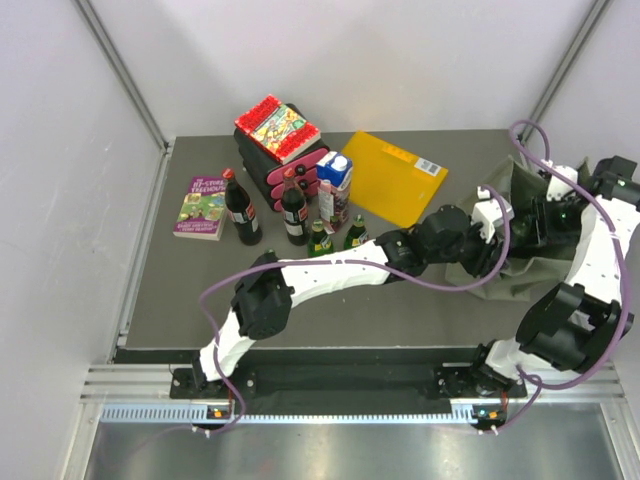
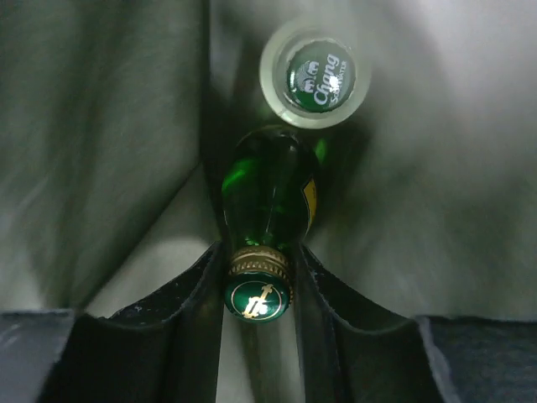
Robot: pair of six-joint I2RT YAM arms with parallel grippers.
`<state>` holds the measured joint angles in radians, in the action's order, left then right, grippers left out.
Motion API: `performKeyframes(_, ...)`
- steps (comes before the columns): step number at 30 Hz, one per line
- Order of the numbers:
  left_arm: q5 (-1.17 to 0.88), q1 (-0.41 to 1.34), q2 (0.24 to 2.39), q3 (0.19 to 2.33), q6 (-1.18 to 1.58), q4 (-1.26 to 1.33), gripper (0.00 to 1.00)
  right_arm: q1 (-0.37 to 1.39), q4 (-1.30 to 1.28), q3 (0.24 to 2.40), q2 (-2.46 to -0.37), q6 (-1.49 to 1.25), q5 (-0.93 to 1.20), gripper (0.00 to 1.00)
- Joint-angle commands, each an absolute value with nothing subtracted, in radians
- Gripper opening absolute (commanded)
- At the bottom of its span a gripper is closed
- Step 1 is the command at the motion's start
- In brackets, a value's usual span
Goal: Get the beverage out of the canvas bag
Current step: Take out the drink from the canvas bag.
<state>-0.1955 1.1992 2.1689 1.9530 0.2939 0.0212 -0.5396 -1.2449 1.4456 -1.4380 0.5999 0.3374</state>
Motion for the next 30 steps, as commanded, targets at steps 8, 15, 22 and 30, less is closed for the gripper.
performKeyframes(8,-0.179,1.131,2.013,1.941,0.327,0.025,0.75,-0.545,-1.408,1.843,-1.364,0.63,0.42,0.0)
performKeyframes(15,-0.209,1.091,1.934,1.93,0.301,0.006,0.81,-0.545,-1.46,1.934,-1.335,0.675,0.403,0.0)
performKeyframes(22,-0.285,1.078,1.867,1.879,0.17,0.005,0.88,-0.545,-1.46,2.012,-1.287,0.709,0.399,0.0)
performKeyframes(30,-0.439,1.078,1.867,1.852,-0.055,0.086,0.9,-0.543,-1.46,2.077,-1.255,0.707,0.432,0.0)
